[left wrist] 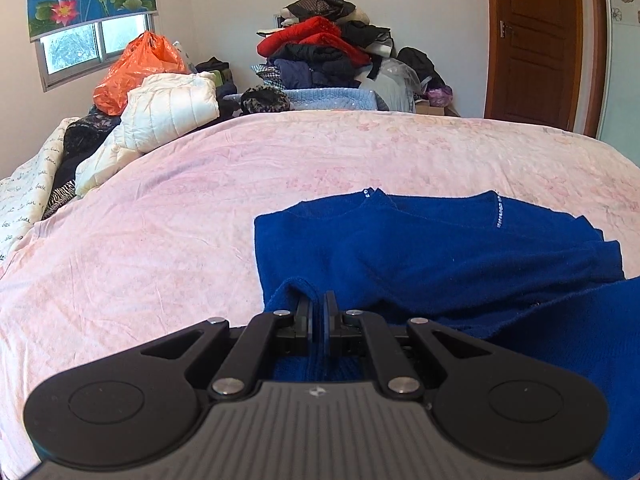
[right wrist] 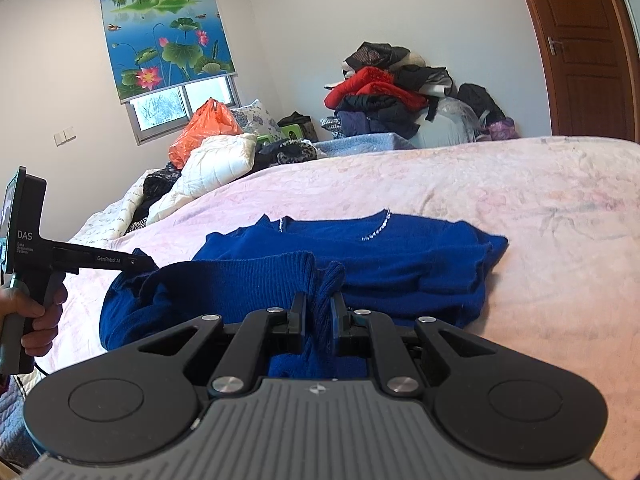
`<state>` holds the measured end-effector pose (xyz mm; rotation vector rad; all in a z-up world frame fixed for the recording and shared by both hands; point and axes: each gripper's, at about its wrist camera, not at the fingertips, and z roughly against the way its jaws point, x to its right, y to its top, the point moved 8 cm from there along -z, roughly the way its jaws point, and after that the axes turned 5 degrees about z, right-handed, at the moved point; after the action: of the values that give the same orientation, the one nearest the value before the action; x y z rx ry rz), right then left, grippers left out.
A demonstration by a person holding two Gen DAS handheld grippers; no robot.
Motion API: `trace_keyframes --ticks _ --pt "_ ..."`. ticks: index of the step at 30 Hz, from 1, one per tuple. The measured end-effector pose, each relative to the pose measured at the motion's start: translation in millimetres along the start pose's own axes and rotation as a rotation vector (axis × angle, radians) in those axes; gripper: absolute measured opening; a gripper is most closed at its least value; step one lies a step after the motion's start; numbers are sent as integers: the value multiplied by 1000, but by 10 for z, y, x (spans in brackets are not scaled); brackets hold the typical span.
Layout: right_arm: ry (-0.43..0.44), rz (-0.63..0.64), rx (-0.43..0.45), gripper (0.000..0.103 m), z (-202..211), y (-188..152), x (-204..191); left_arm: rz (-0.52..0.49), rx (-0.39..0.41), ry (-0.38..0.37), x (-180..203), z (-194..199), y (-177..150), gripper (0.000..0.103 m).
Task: Fold small clothes
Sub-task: 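Hold the hem with both grippers and lift it toward the collar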
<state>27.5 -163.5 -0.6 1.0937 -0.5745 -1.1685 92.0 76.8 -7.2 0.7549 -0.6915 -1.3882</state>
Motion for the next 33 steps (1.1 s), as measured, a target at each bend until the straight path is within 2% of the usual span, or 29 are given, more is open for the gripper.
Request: trace_keyframes --ticks 13,21,33 --pt "-1 33 22 15 -222 272 64 14 41 18 -11 -176 289 5" --pt "-13 58 38 15 -429 496 138 -11 80 35 70 -394 640 5" --pt "-57 33 55 15 -887 751 520 -68 78 46 322 -867 989 5"
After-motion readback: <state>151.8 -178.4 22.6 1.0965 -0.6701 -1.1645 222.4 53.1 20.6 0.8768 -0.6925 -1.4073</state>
